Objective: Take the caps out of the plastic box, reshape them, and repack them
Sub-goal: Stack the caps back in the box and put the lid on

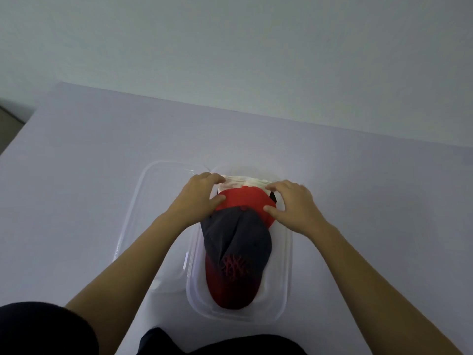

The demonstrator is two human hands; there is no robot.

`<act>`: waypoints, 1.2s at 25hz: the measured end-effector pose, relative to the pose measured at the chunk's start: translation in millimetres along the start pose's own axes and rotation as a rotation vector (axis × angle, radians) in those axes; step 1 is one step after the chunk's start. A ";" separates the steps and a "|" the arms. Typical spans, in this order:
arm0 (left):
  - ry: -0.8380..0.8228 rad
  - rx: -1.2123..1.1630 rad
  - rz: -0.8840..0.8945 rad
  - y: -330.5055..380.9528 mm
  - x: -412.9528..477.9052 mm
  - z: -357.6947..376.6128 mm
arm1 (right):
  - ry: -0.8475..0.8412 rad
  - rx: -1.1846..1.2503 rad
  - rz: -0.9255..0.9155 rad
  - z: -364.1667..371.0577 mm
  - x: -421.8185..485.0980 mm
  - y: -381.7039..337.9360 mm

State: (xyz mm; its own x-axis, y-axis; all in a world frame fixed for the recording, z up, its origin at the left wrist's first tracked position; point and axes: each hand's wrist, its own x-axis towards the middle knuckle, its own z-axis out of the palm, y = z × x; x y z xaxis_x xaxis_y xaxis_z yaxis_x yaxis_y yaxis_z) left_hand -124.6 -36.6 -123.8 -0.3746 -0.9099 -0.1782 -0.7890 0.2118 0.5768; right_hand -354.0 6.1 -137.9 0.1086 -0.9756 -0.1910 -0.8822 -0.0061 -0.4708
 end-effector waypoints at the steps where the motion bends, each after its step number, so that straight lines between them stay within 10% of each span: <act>1: 0.093 -0.066 0.015 0.9 -11.3 -2.3 | 0.107 0.132 -0.056 3.5 -14.8 -5.2; 6: 0.447 -0.112 -0.498 -67.4 -61.7 1.5 | 0.133 0.106 -0.105 62.5 -92.9 -63.5; 11: 0.113 -0.021 -1.010 -130.3 -95.3 18.6 | 0.064 -0.115 -0.008 110.0 -95.4 -57.8; 22: 0.495 -0.493 -0.669 -113.4 -113.3 -53.8 | -0.089 -0.095 0.026 91.2 -90.2 -61.5; 26: 0.696 -0.074 -0.389 -46.0 -119.4 -120.2 | 0.175 0.270 0.034 66.9 -86.5 -81.7; 30: 0.643 -0.528 -0.165 12.7 -119.5 -142.8 | 0.227 0.944 0.134 5.7 -74.0 -112.8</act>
State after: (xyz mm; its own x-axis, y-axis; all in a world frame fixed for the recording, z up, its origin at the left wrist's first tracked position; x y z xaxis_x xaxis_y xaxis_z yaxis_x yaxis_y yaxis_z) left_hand -20.3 23.9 18.6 0.2010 -0.9742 0.1027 -0.4183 0.0094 0.9083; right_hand -259.9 80.2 -75.5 -0.1438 -0.9749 -0.1697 -0.1410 0.1899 -0.9716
